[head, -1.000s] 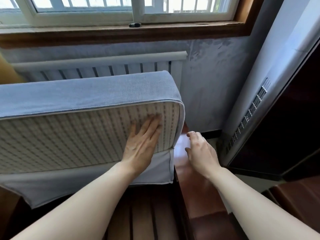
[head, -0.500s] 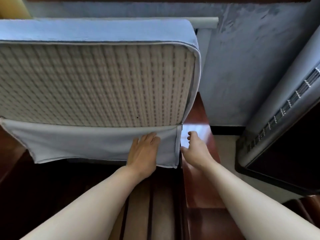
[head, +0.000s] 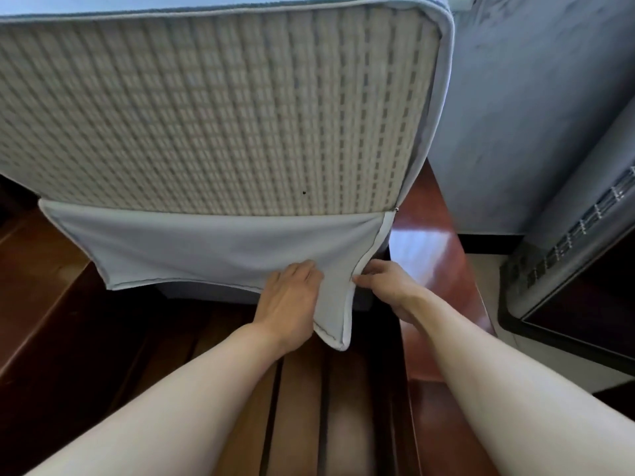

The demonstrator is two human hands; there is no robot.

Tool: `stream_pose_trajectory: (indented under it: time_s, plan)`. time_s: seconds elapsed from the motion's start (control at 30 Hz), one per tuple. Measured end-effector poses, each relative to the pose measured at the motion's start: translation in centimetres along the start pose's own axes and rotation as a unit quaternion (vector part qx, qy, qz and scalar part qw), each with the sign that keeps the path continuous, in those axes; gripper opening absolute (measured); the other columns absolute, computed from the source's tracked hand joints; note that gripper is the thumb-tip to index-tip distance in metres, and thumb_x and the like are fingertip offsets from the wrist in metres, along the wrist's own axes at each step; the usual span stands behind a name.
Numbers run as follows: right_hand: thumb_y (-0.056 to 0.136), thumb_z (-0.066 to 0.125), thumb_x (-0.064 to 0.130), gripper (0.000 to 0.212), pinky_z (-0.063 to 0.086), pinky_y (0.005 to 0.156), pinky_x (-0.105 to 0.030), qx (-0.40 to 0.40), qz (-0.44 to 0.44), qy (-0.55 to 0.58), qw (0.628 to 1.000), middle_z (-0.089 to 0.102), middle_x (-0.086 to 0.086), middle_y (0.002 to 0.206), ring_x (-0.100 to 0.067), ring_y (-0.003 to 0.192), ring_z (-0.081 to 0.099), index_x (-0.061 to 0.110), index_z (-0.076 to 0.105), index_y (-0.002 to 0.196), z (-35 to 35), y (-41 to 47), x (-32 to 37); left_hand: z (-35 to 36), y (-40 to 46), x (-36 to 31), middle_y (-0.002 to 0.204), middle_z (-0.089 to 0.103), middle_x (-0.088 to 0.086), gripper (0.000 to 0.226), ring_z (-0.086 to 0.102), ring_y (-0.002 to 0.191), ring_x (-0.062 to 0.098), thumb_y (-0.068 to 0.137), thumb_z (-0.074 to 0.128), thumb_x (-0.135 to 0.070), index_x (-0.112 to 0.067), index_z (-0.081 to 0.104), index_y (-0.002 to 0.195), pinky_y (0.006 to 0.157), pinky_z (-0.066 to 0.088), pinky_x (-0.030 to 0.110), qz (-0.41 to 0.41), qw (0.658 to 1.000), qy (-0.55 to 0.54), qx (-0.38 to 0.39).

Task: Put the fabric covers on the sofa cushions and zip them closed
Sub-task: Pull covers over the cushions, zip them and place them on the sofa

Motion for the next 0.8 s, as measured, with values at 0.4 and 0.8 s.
stream_pose_trajectory:
  time_s: [0.4,0.8]
  plan:
    - [0.095,0.024,0.005,0.032,0.053,0.065,-0.033,0.003,0.031,0.188,0.982,0.066,-0.012,0.085,-0.026,0.076,0.066,0.009,0.056,0.091,1.4,-5.7,4.3,-2.7,-4.5,0.9,0.135,0.036,-0.002,0.079,0.037,0.125,0.02,0.071,0.073,-0.026,-0.021,0.026,0.134,0.102,0.031,0.038,-0.039,0.998,-0.02,0.036]
    - [0.092,0.03,-0.003,0.033,0.055,0.069,-0.03,-0.083,0.059,0.304,0.947,0.067,-0.018,0.1,-0.021,0.071,0.07,0.0,0.057,0.111,-4.3,-10.1,10.5,-19.7,-2.7,-3.3,0.087,0.065,-0.001,0.031,0.06,0.08,0.026,0.083,0.034,-0.038,-0.019,0.055,0.095,0.06,0.028,0.028,0.025,0.967,-0.155,-0.202]
Point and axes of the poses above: each hand's wrist, its own y-axis towards the middle knuckle, its own z-axis out of the palm, x = y × z, the point moved 9 cm from there along y, towards the middle knuckle
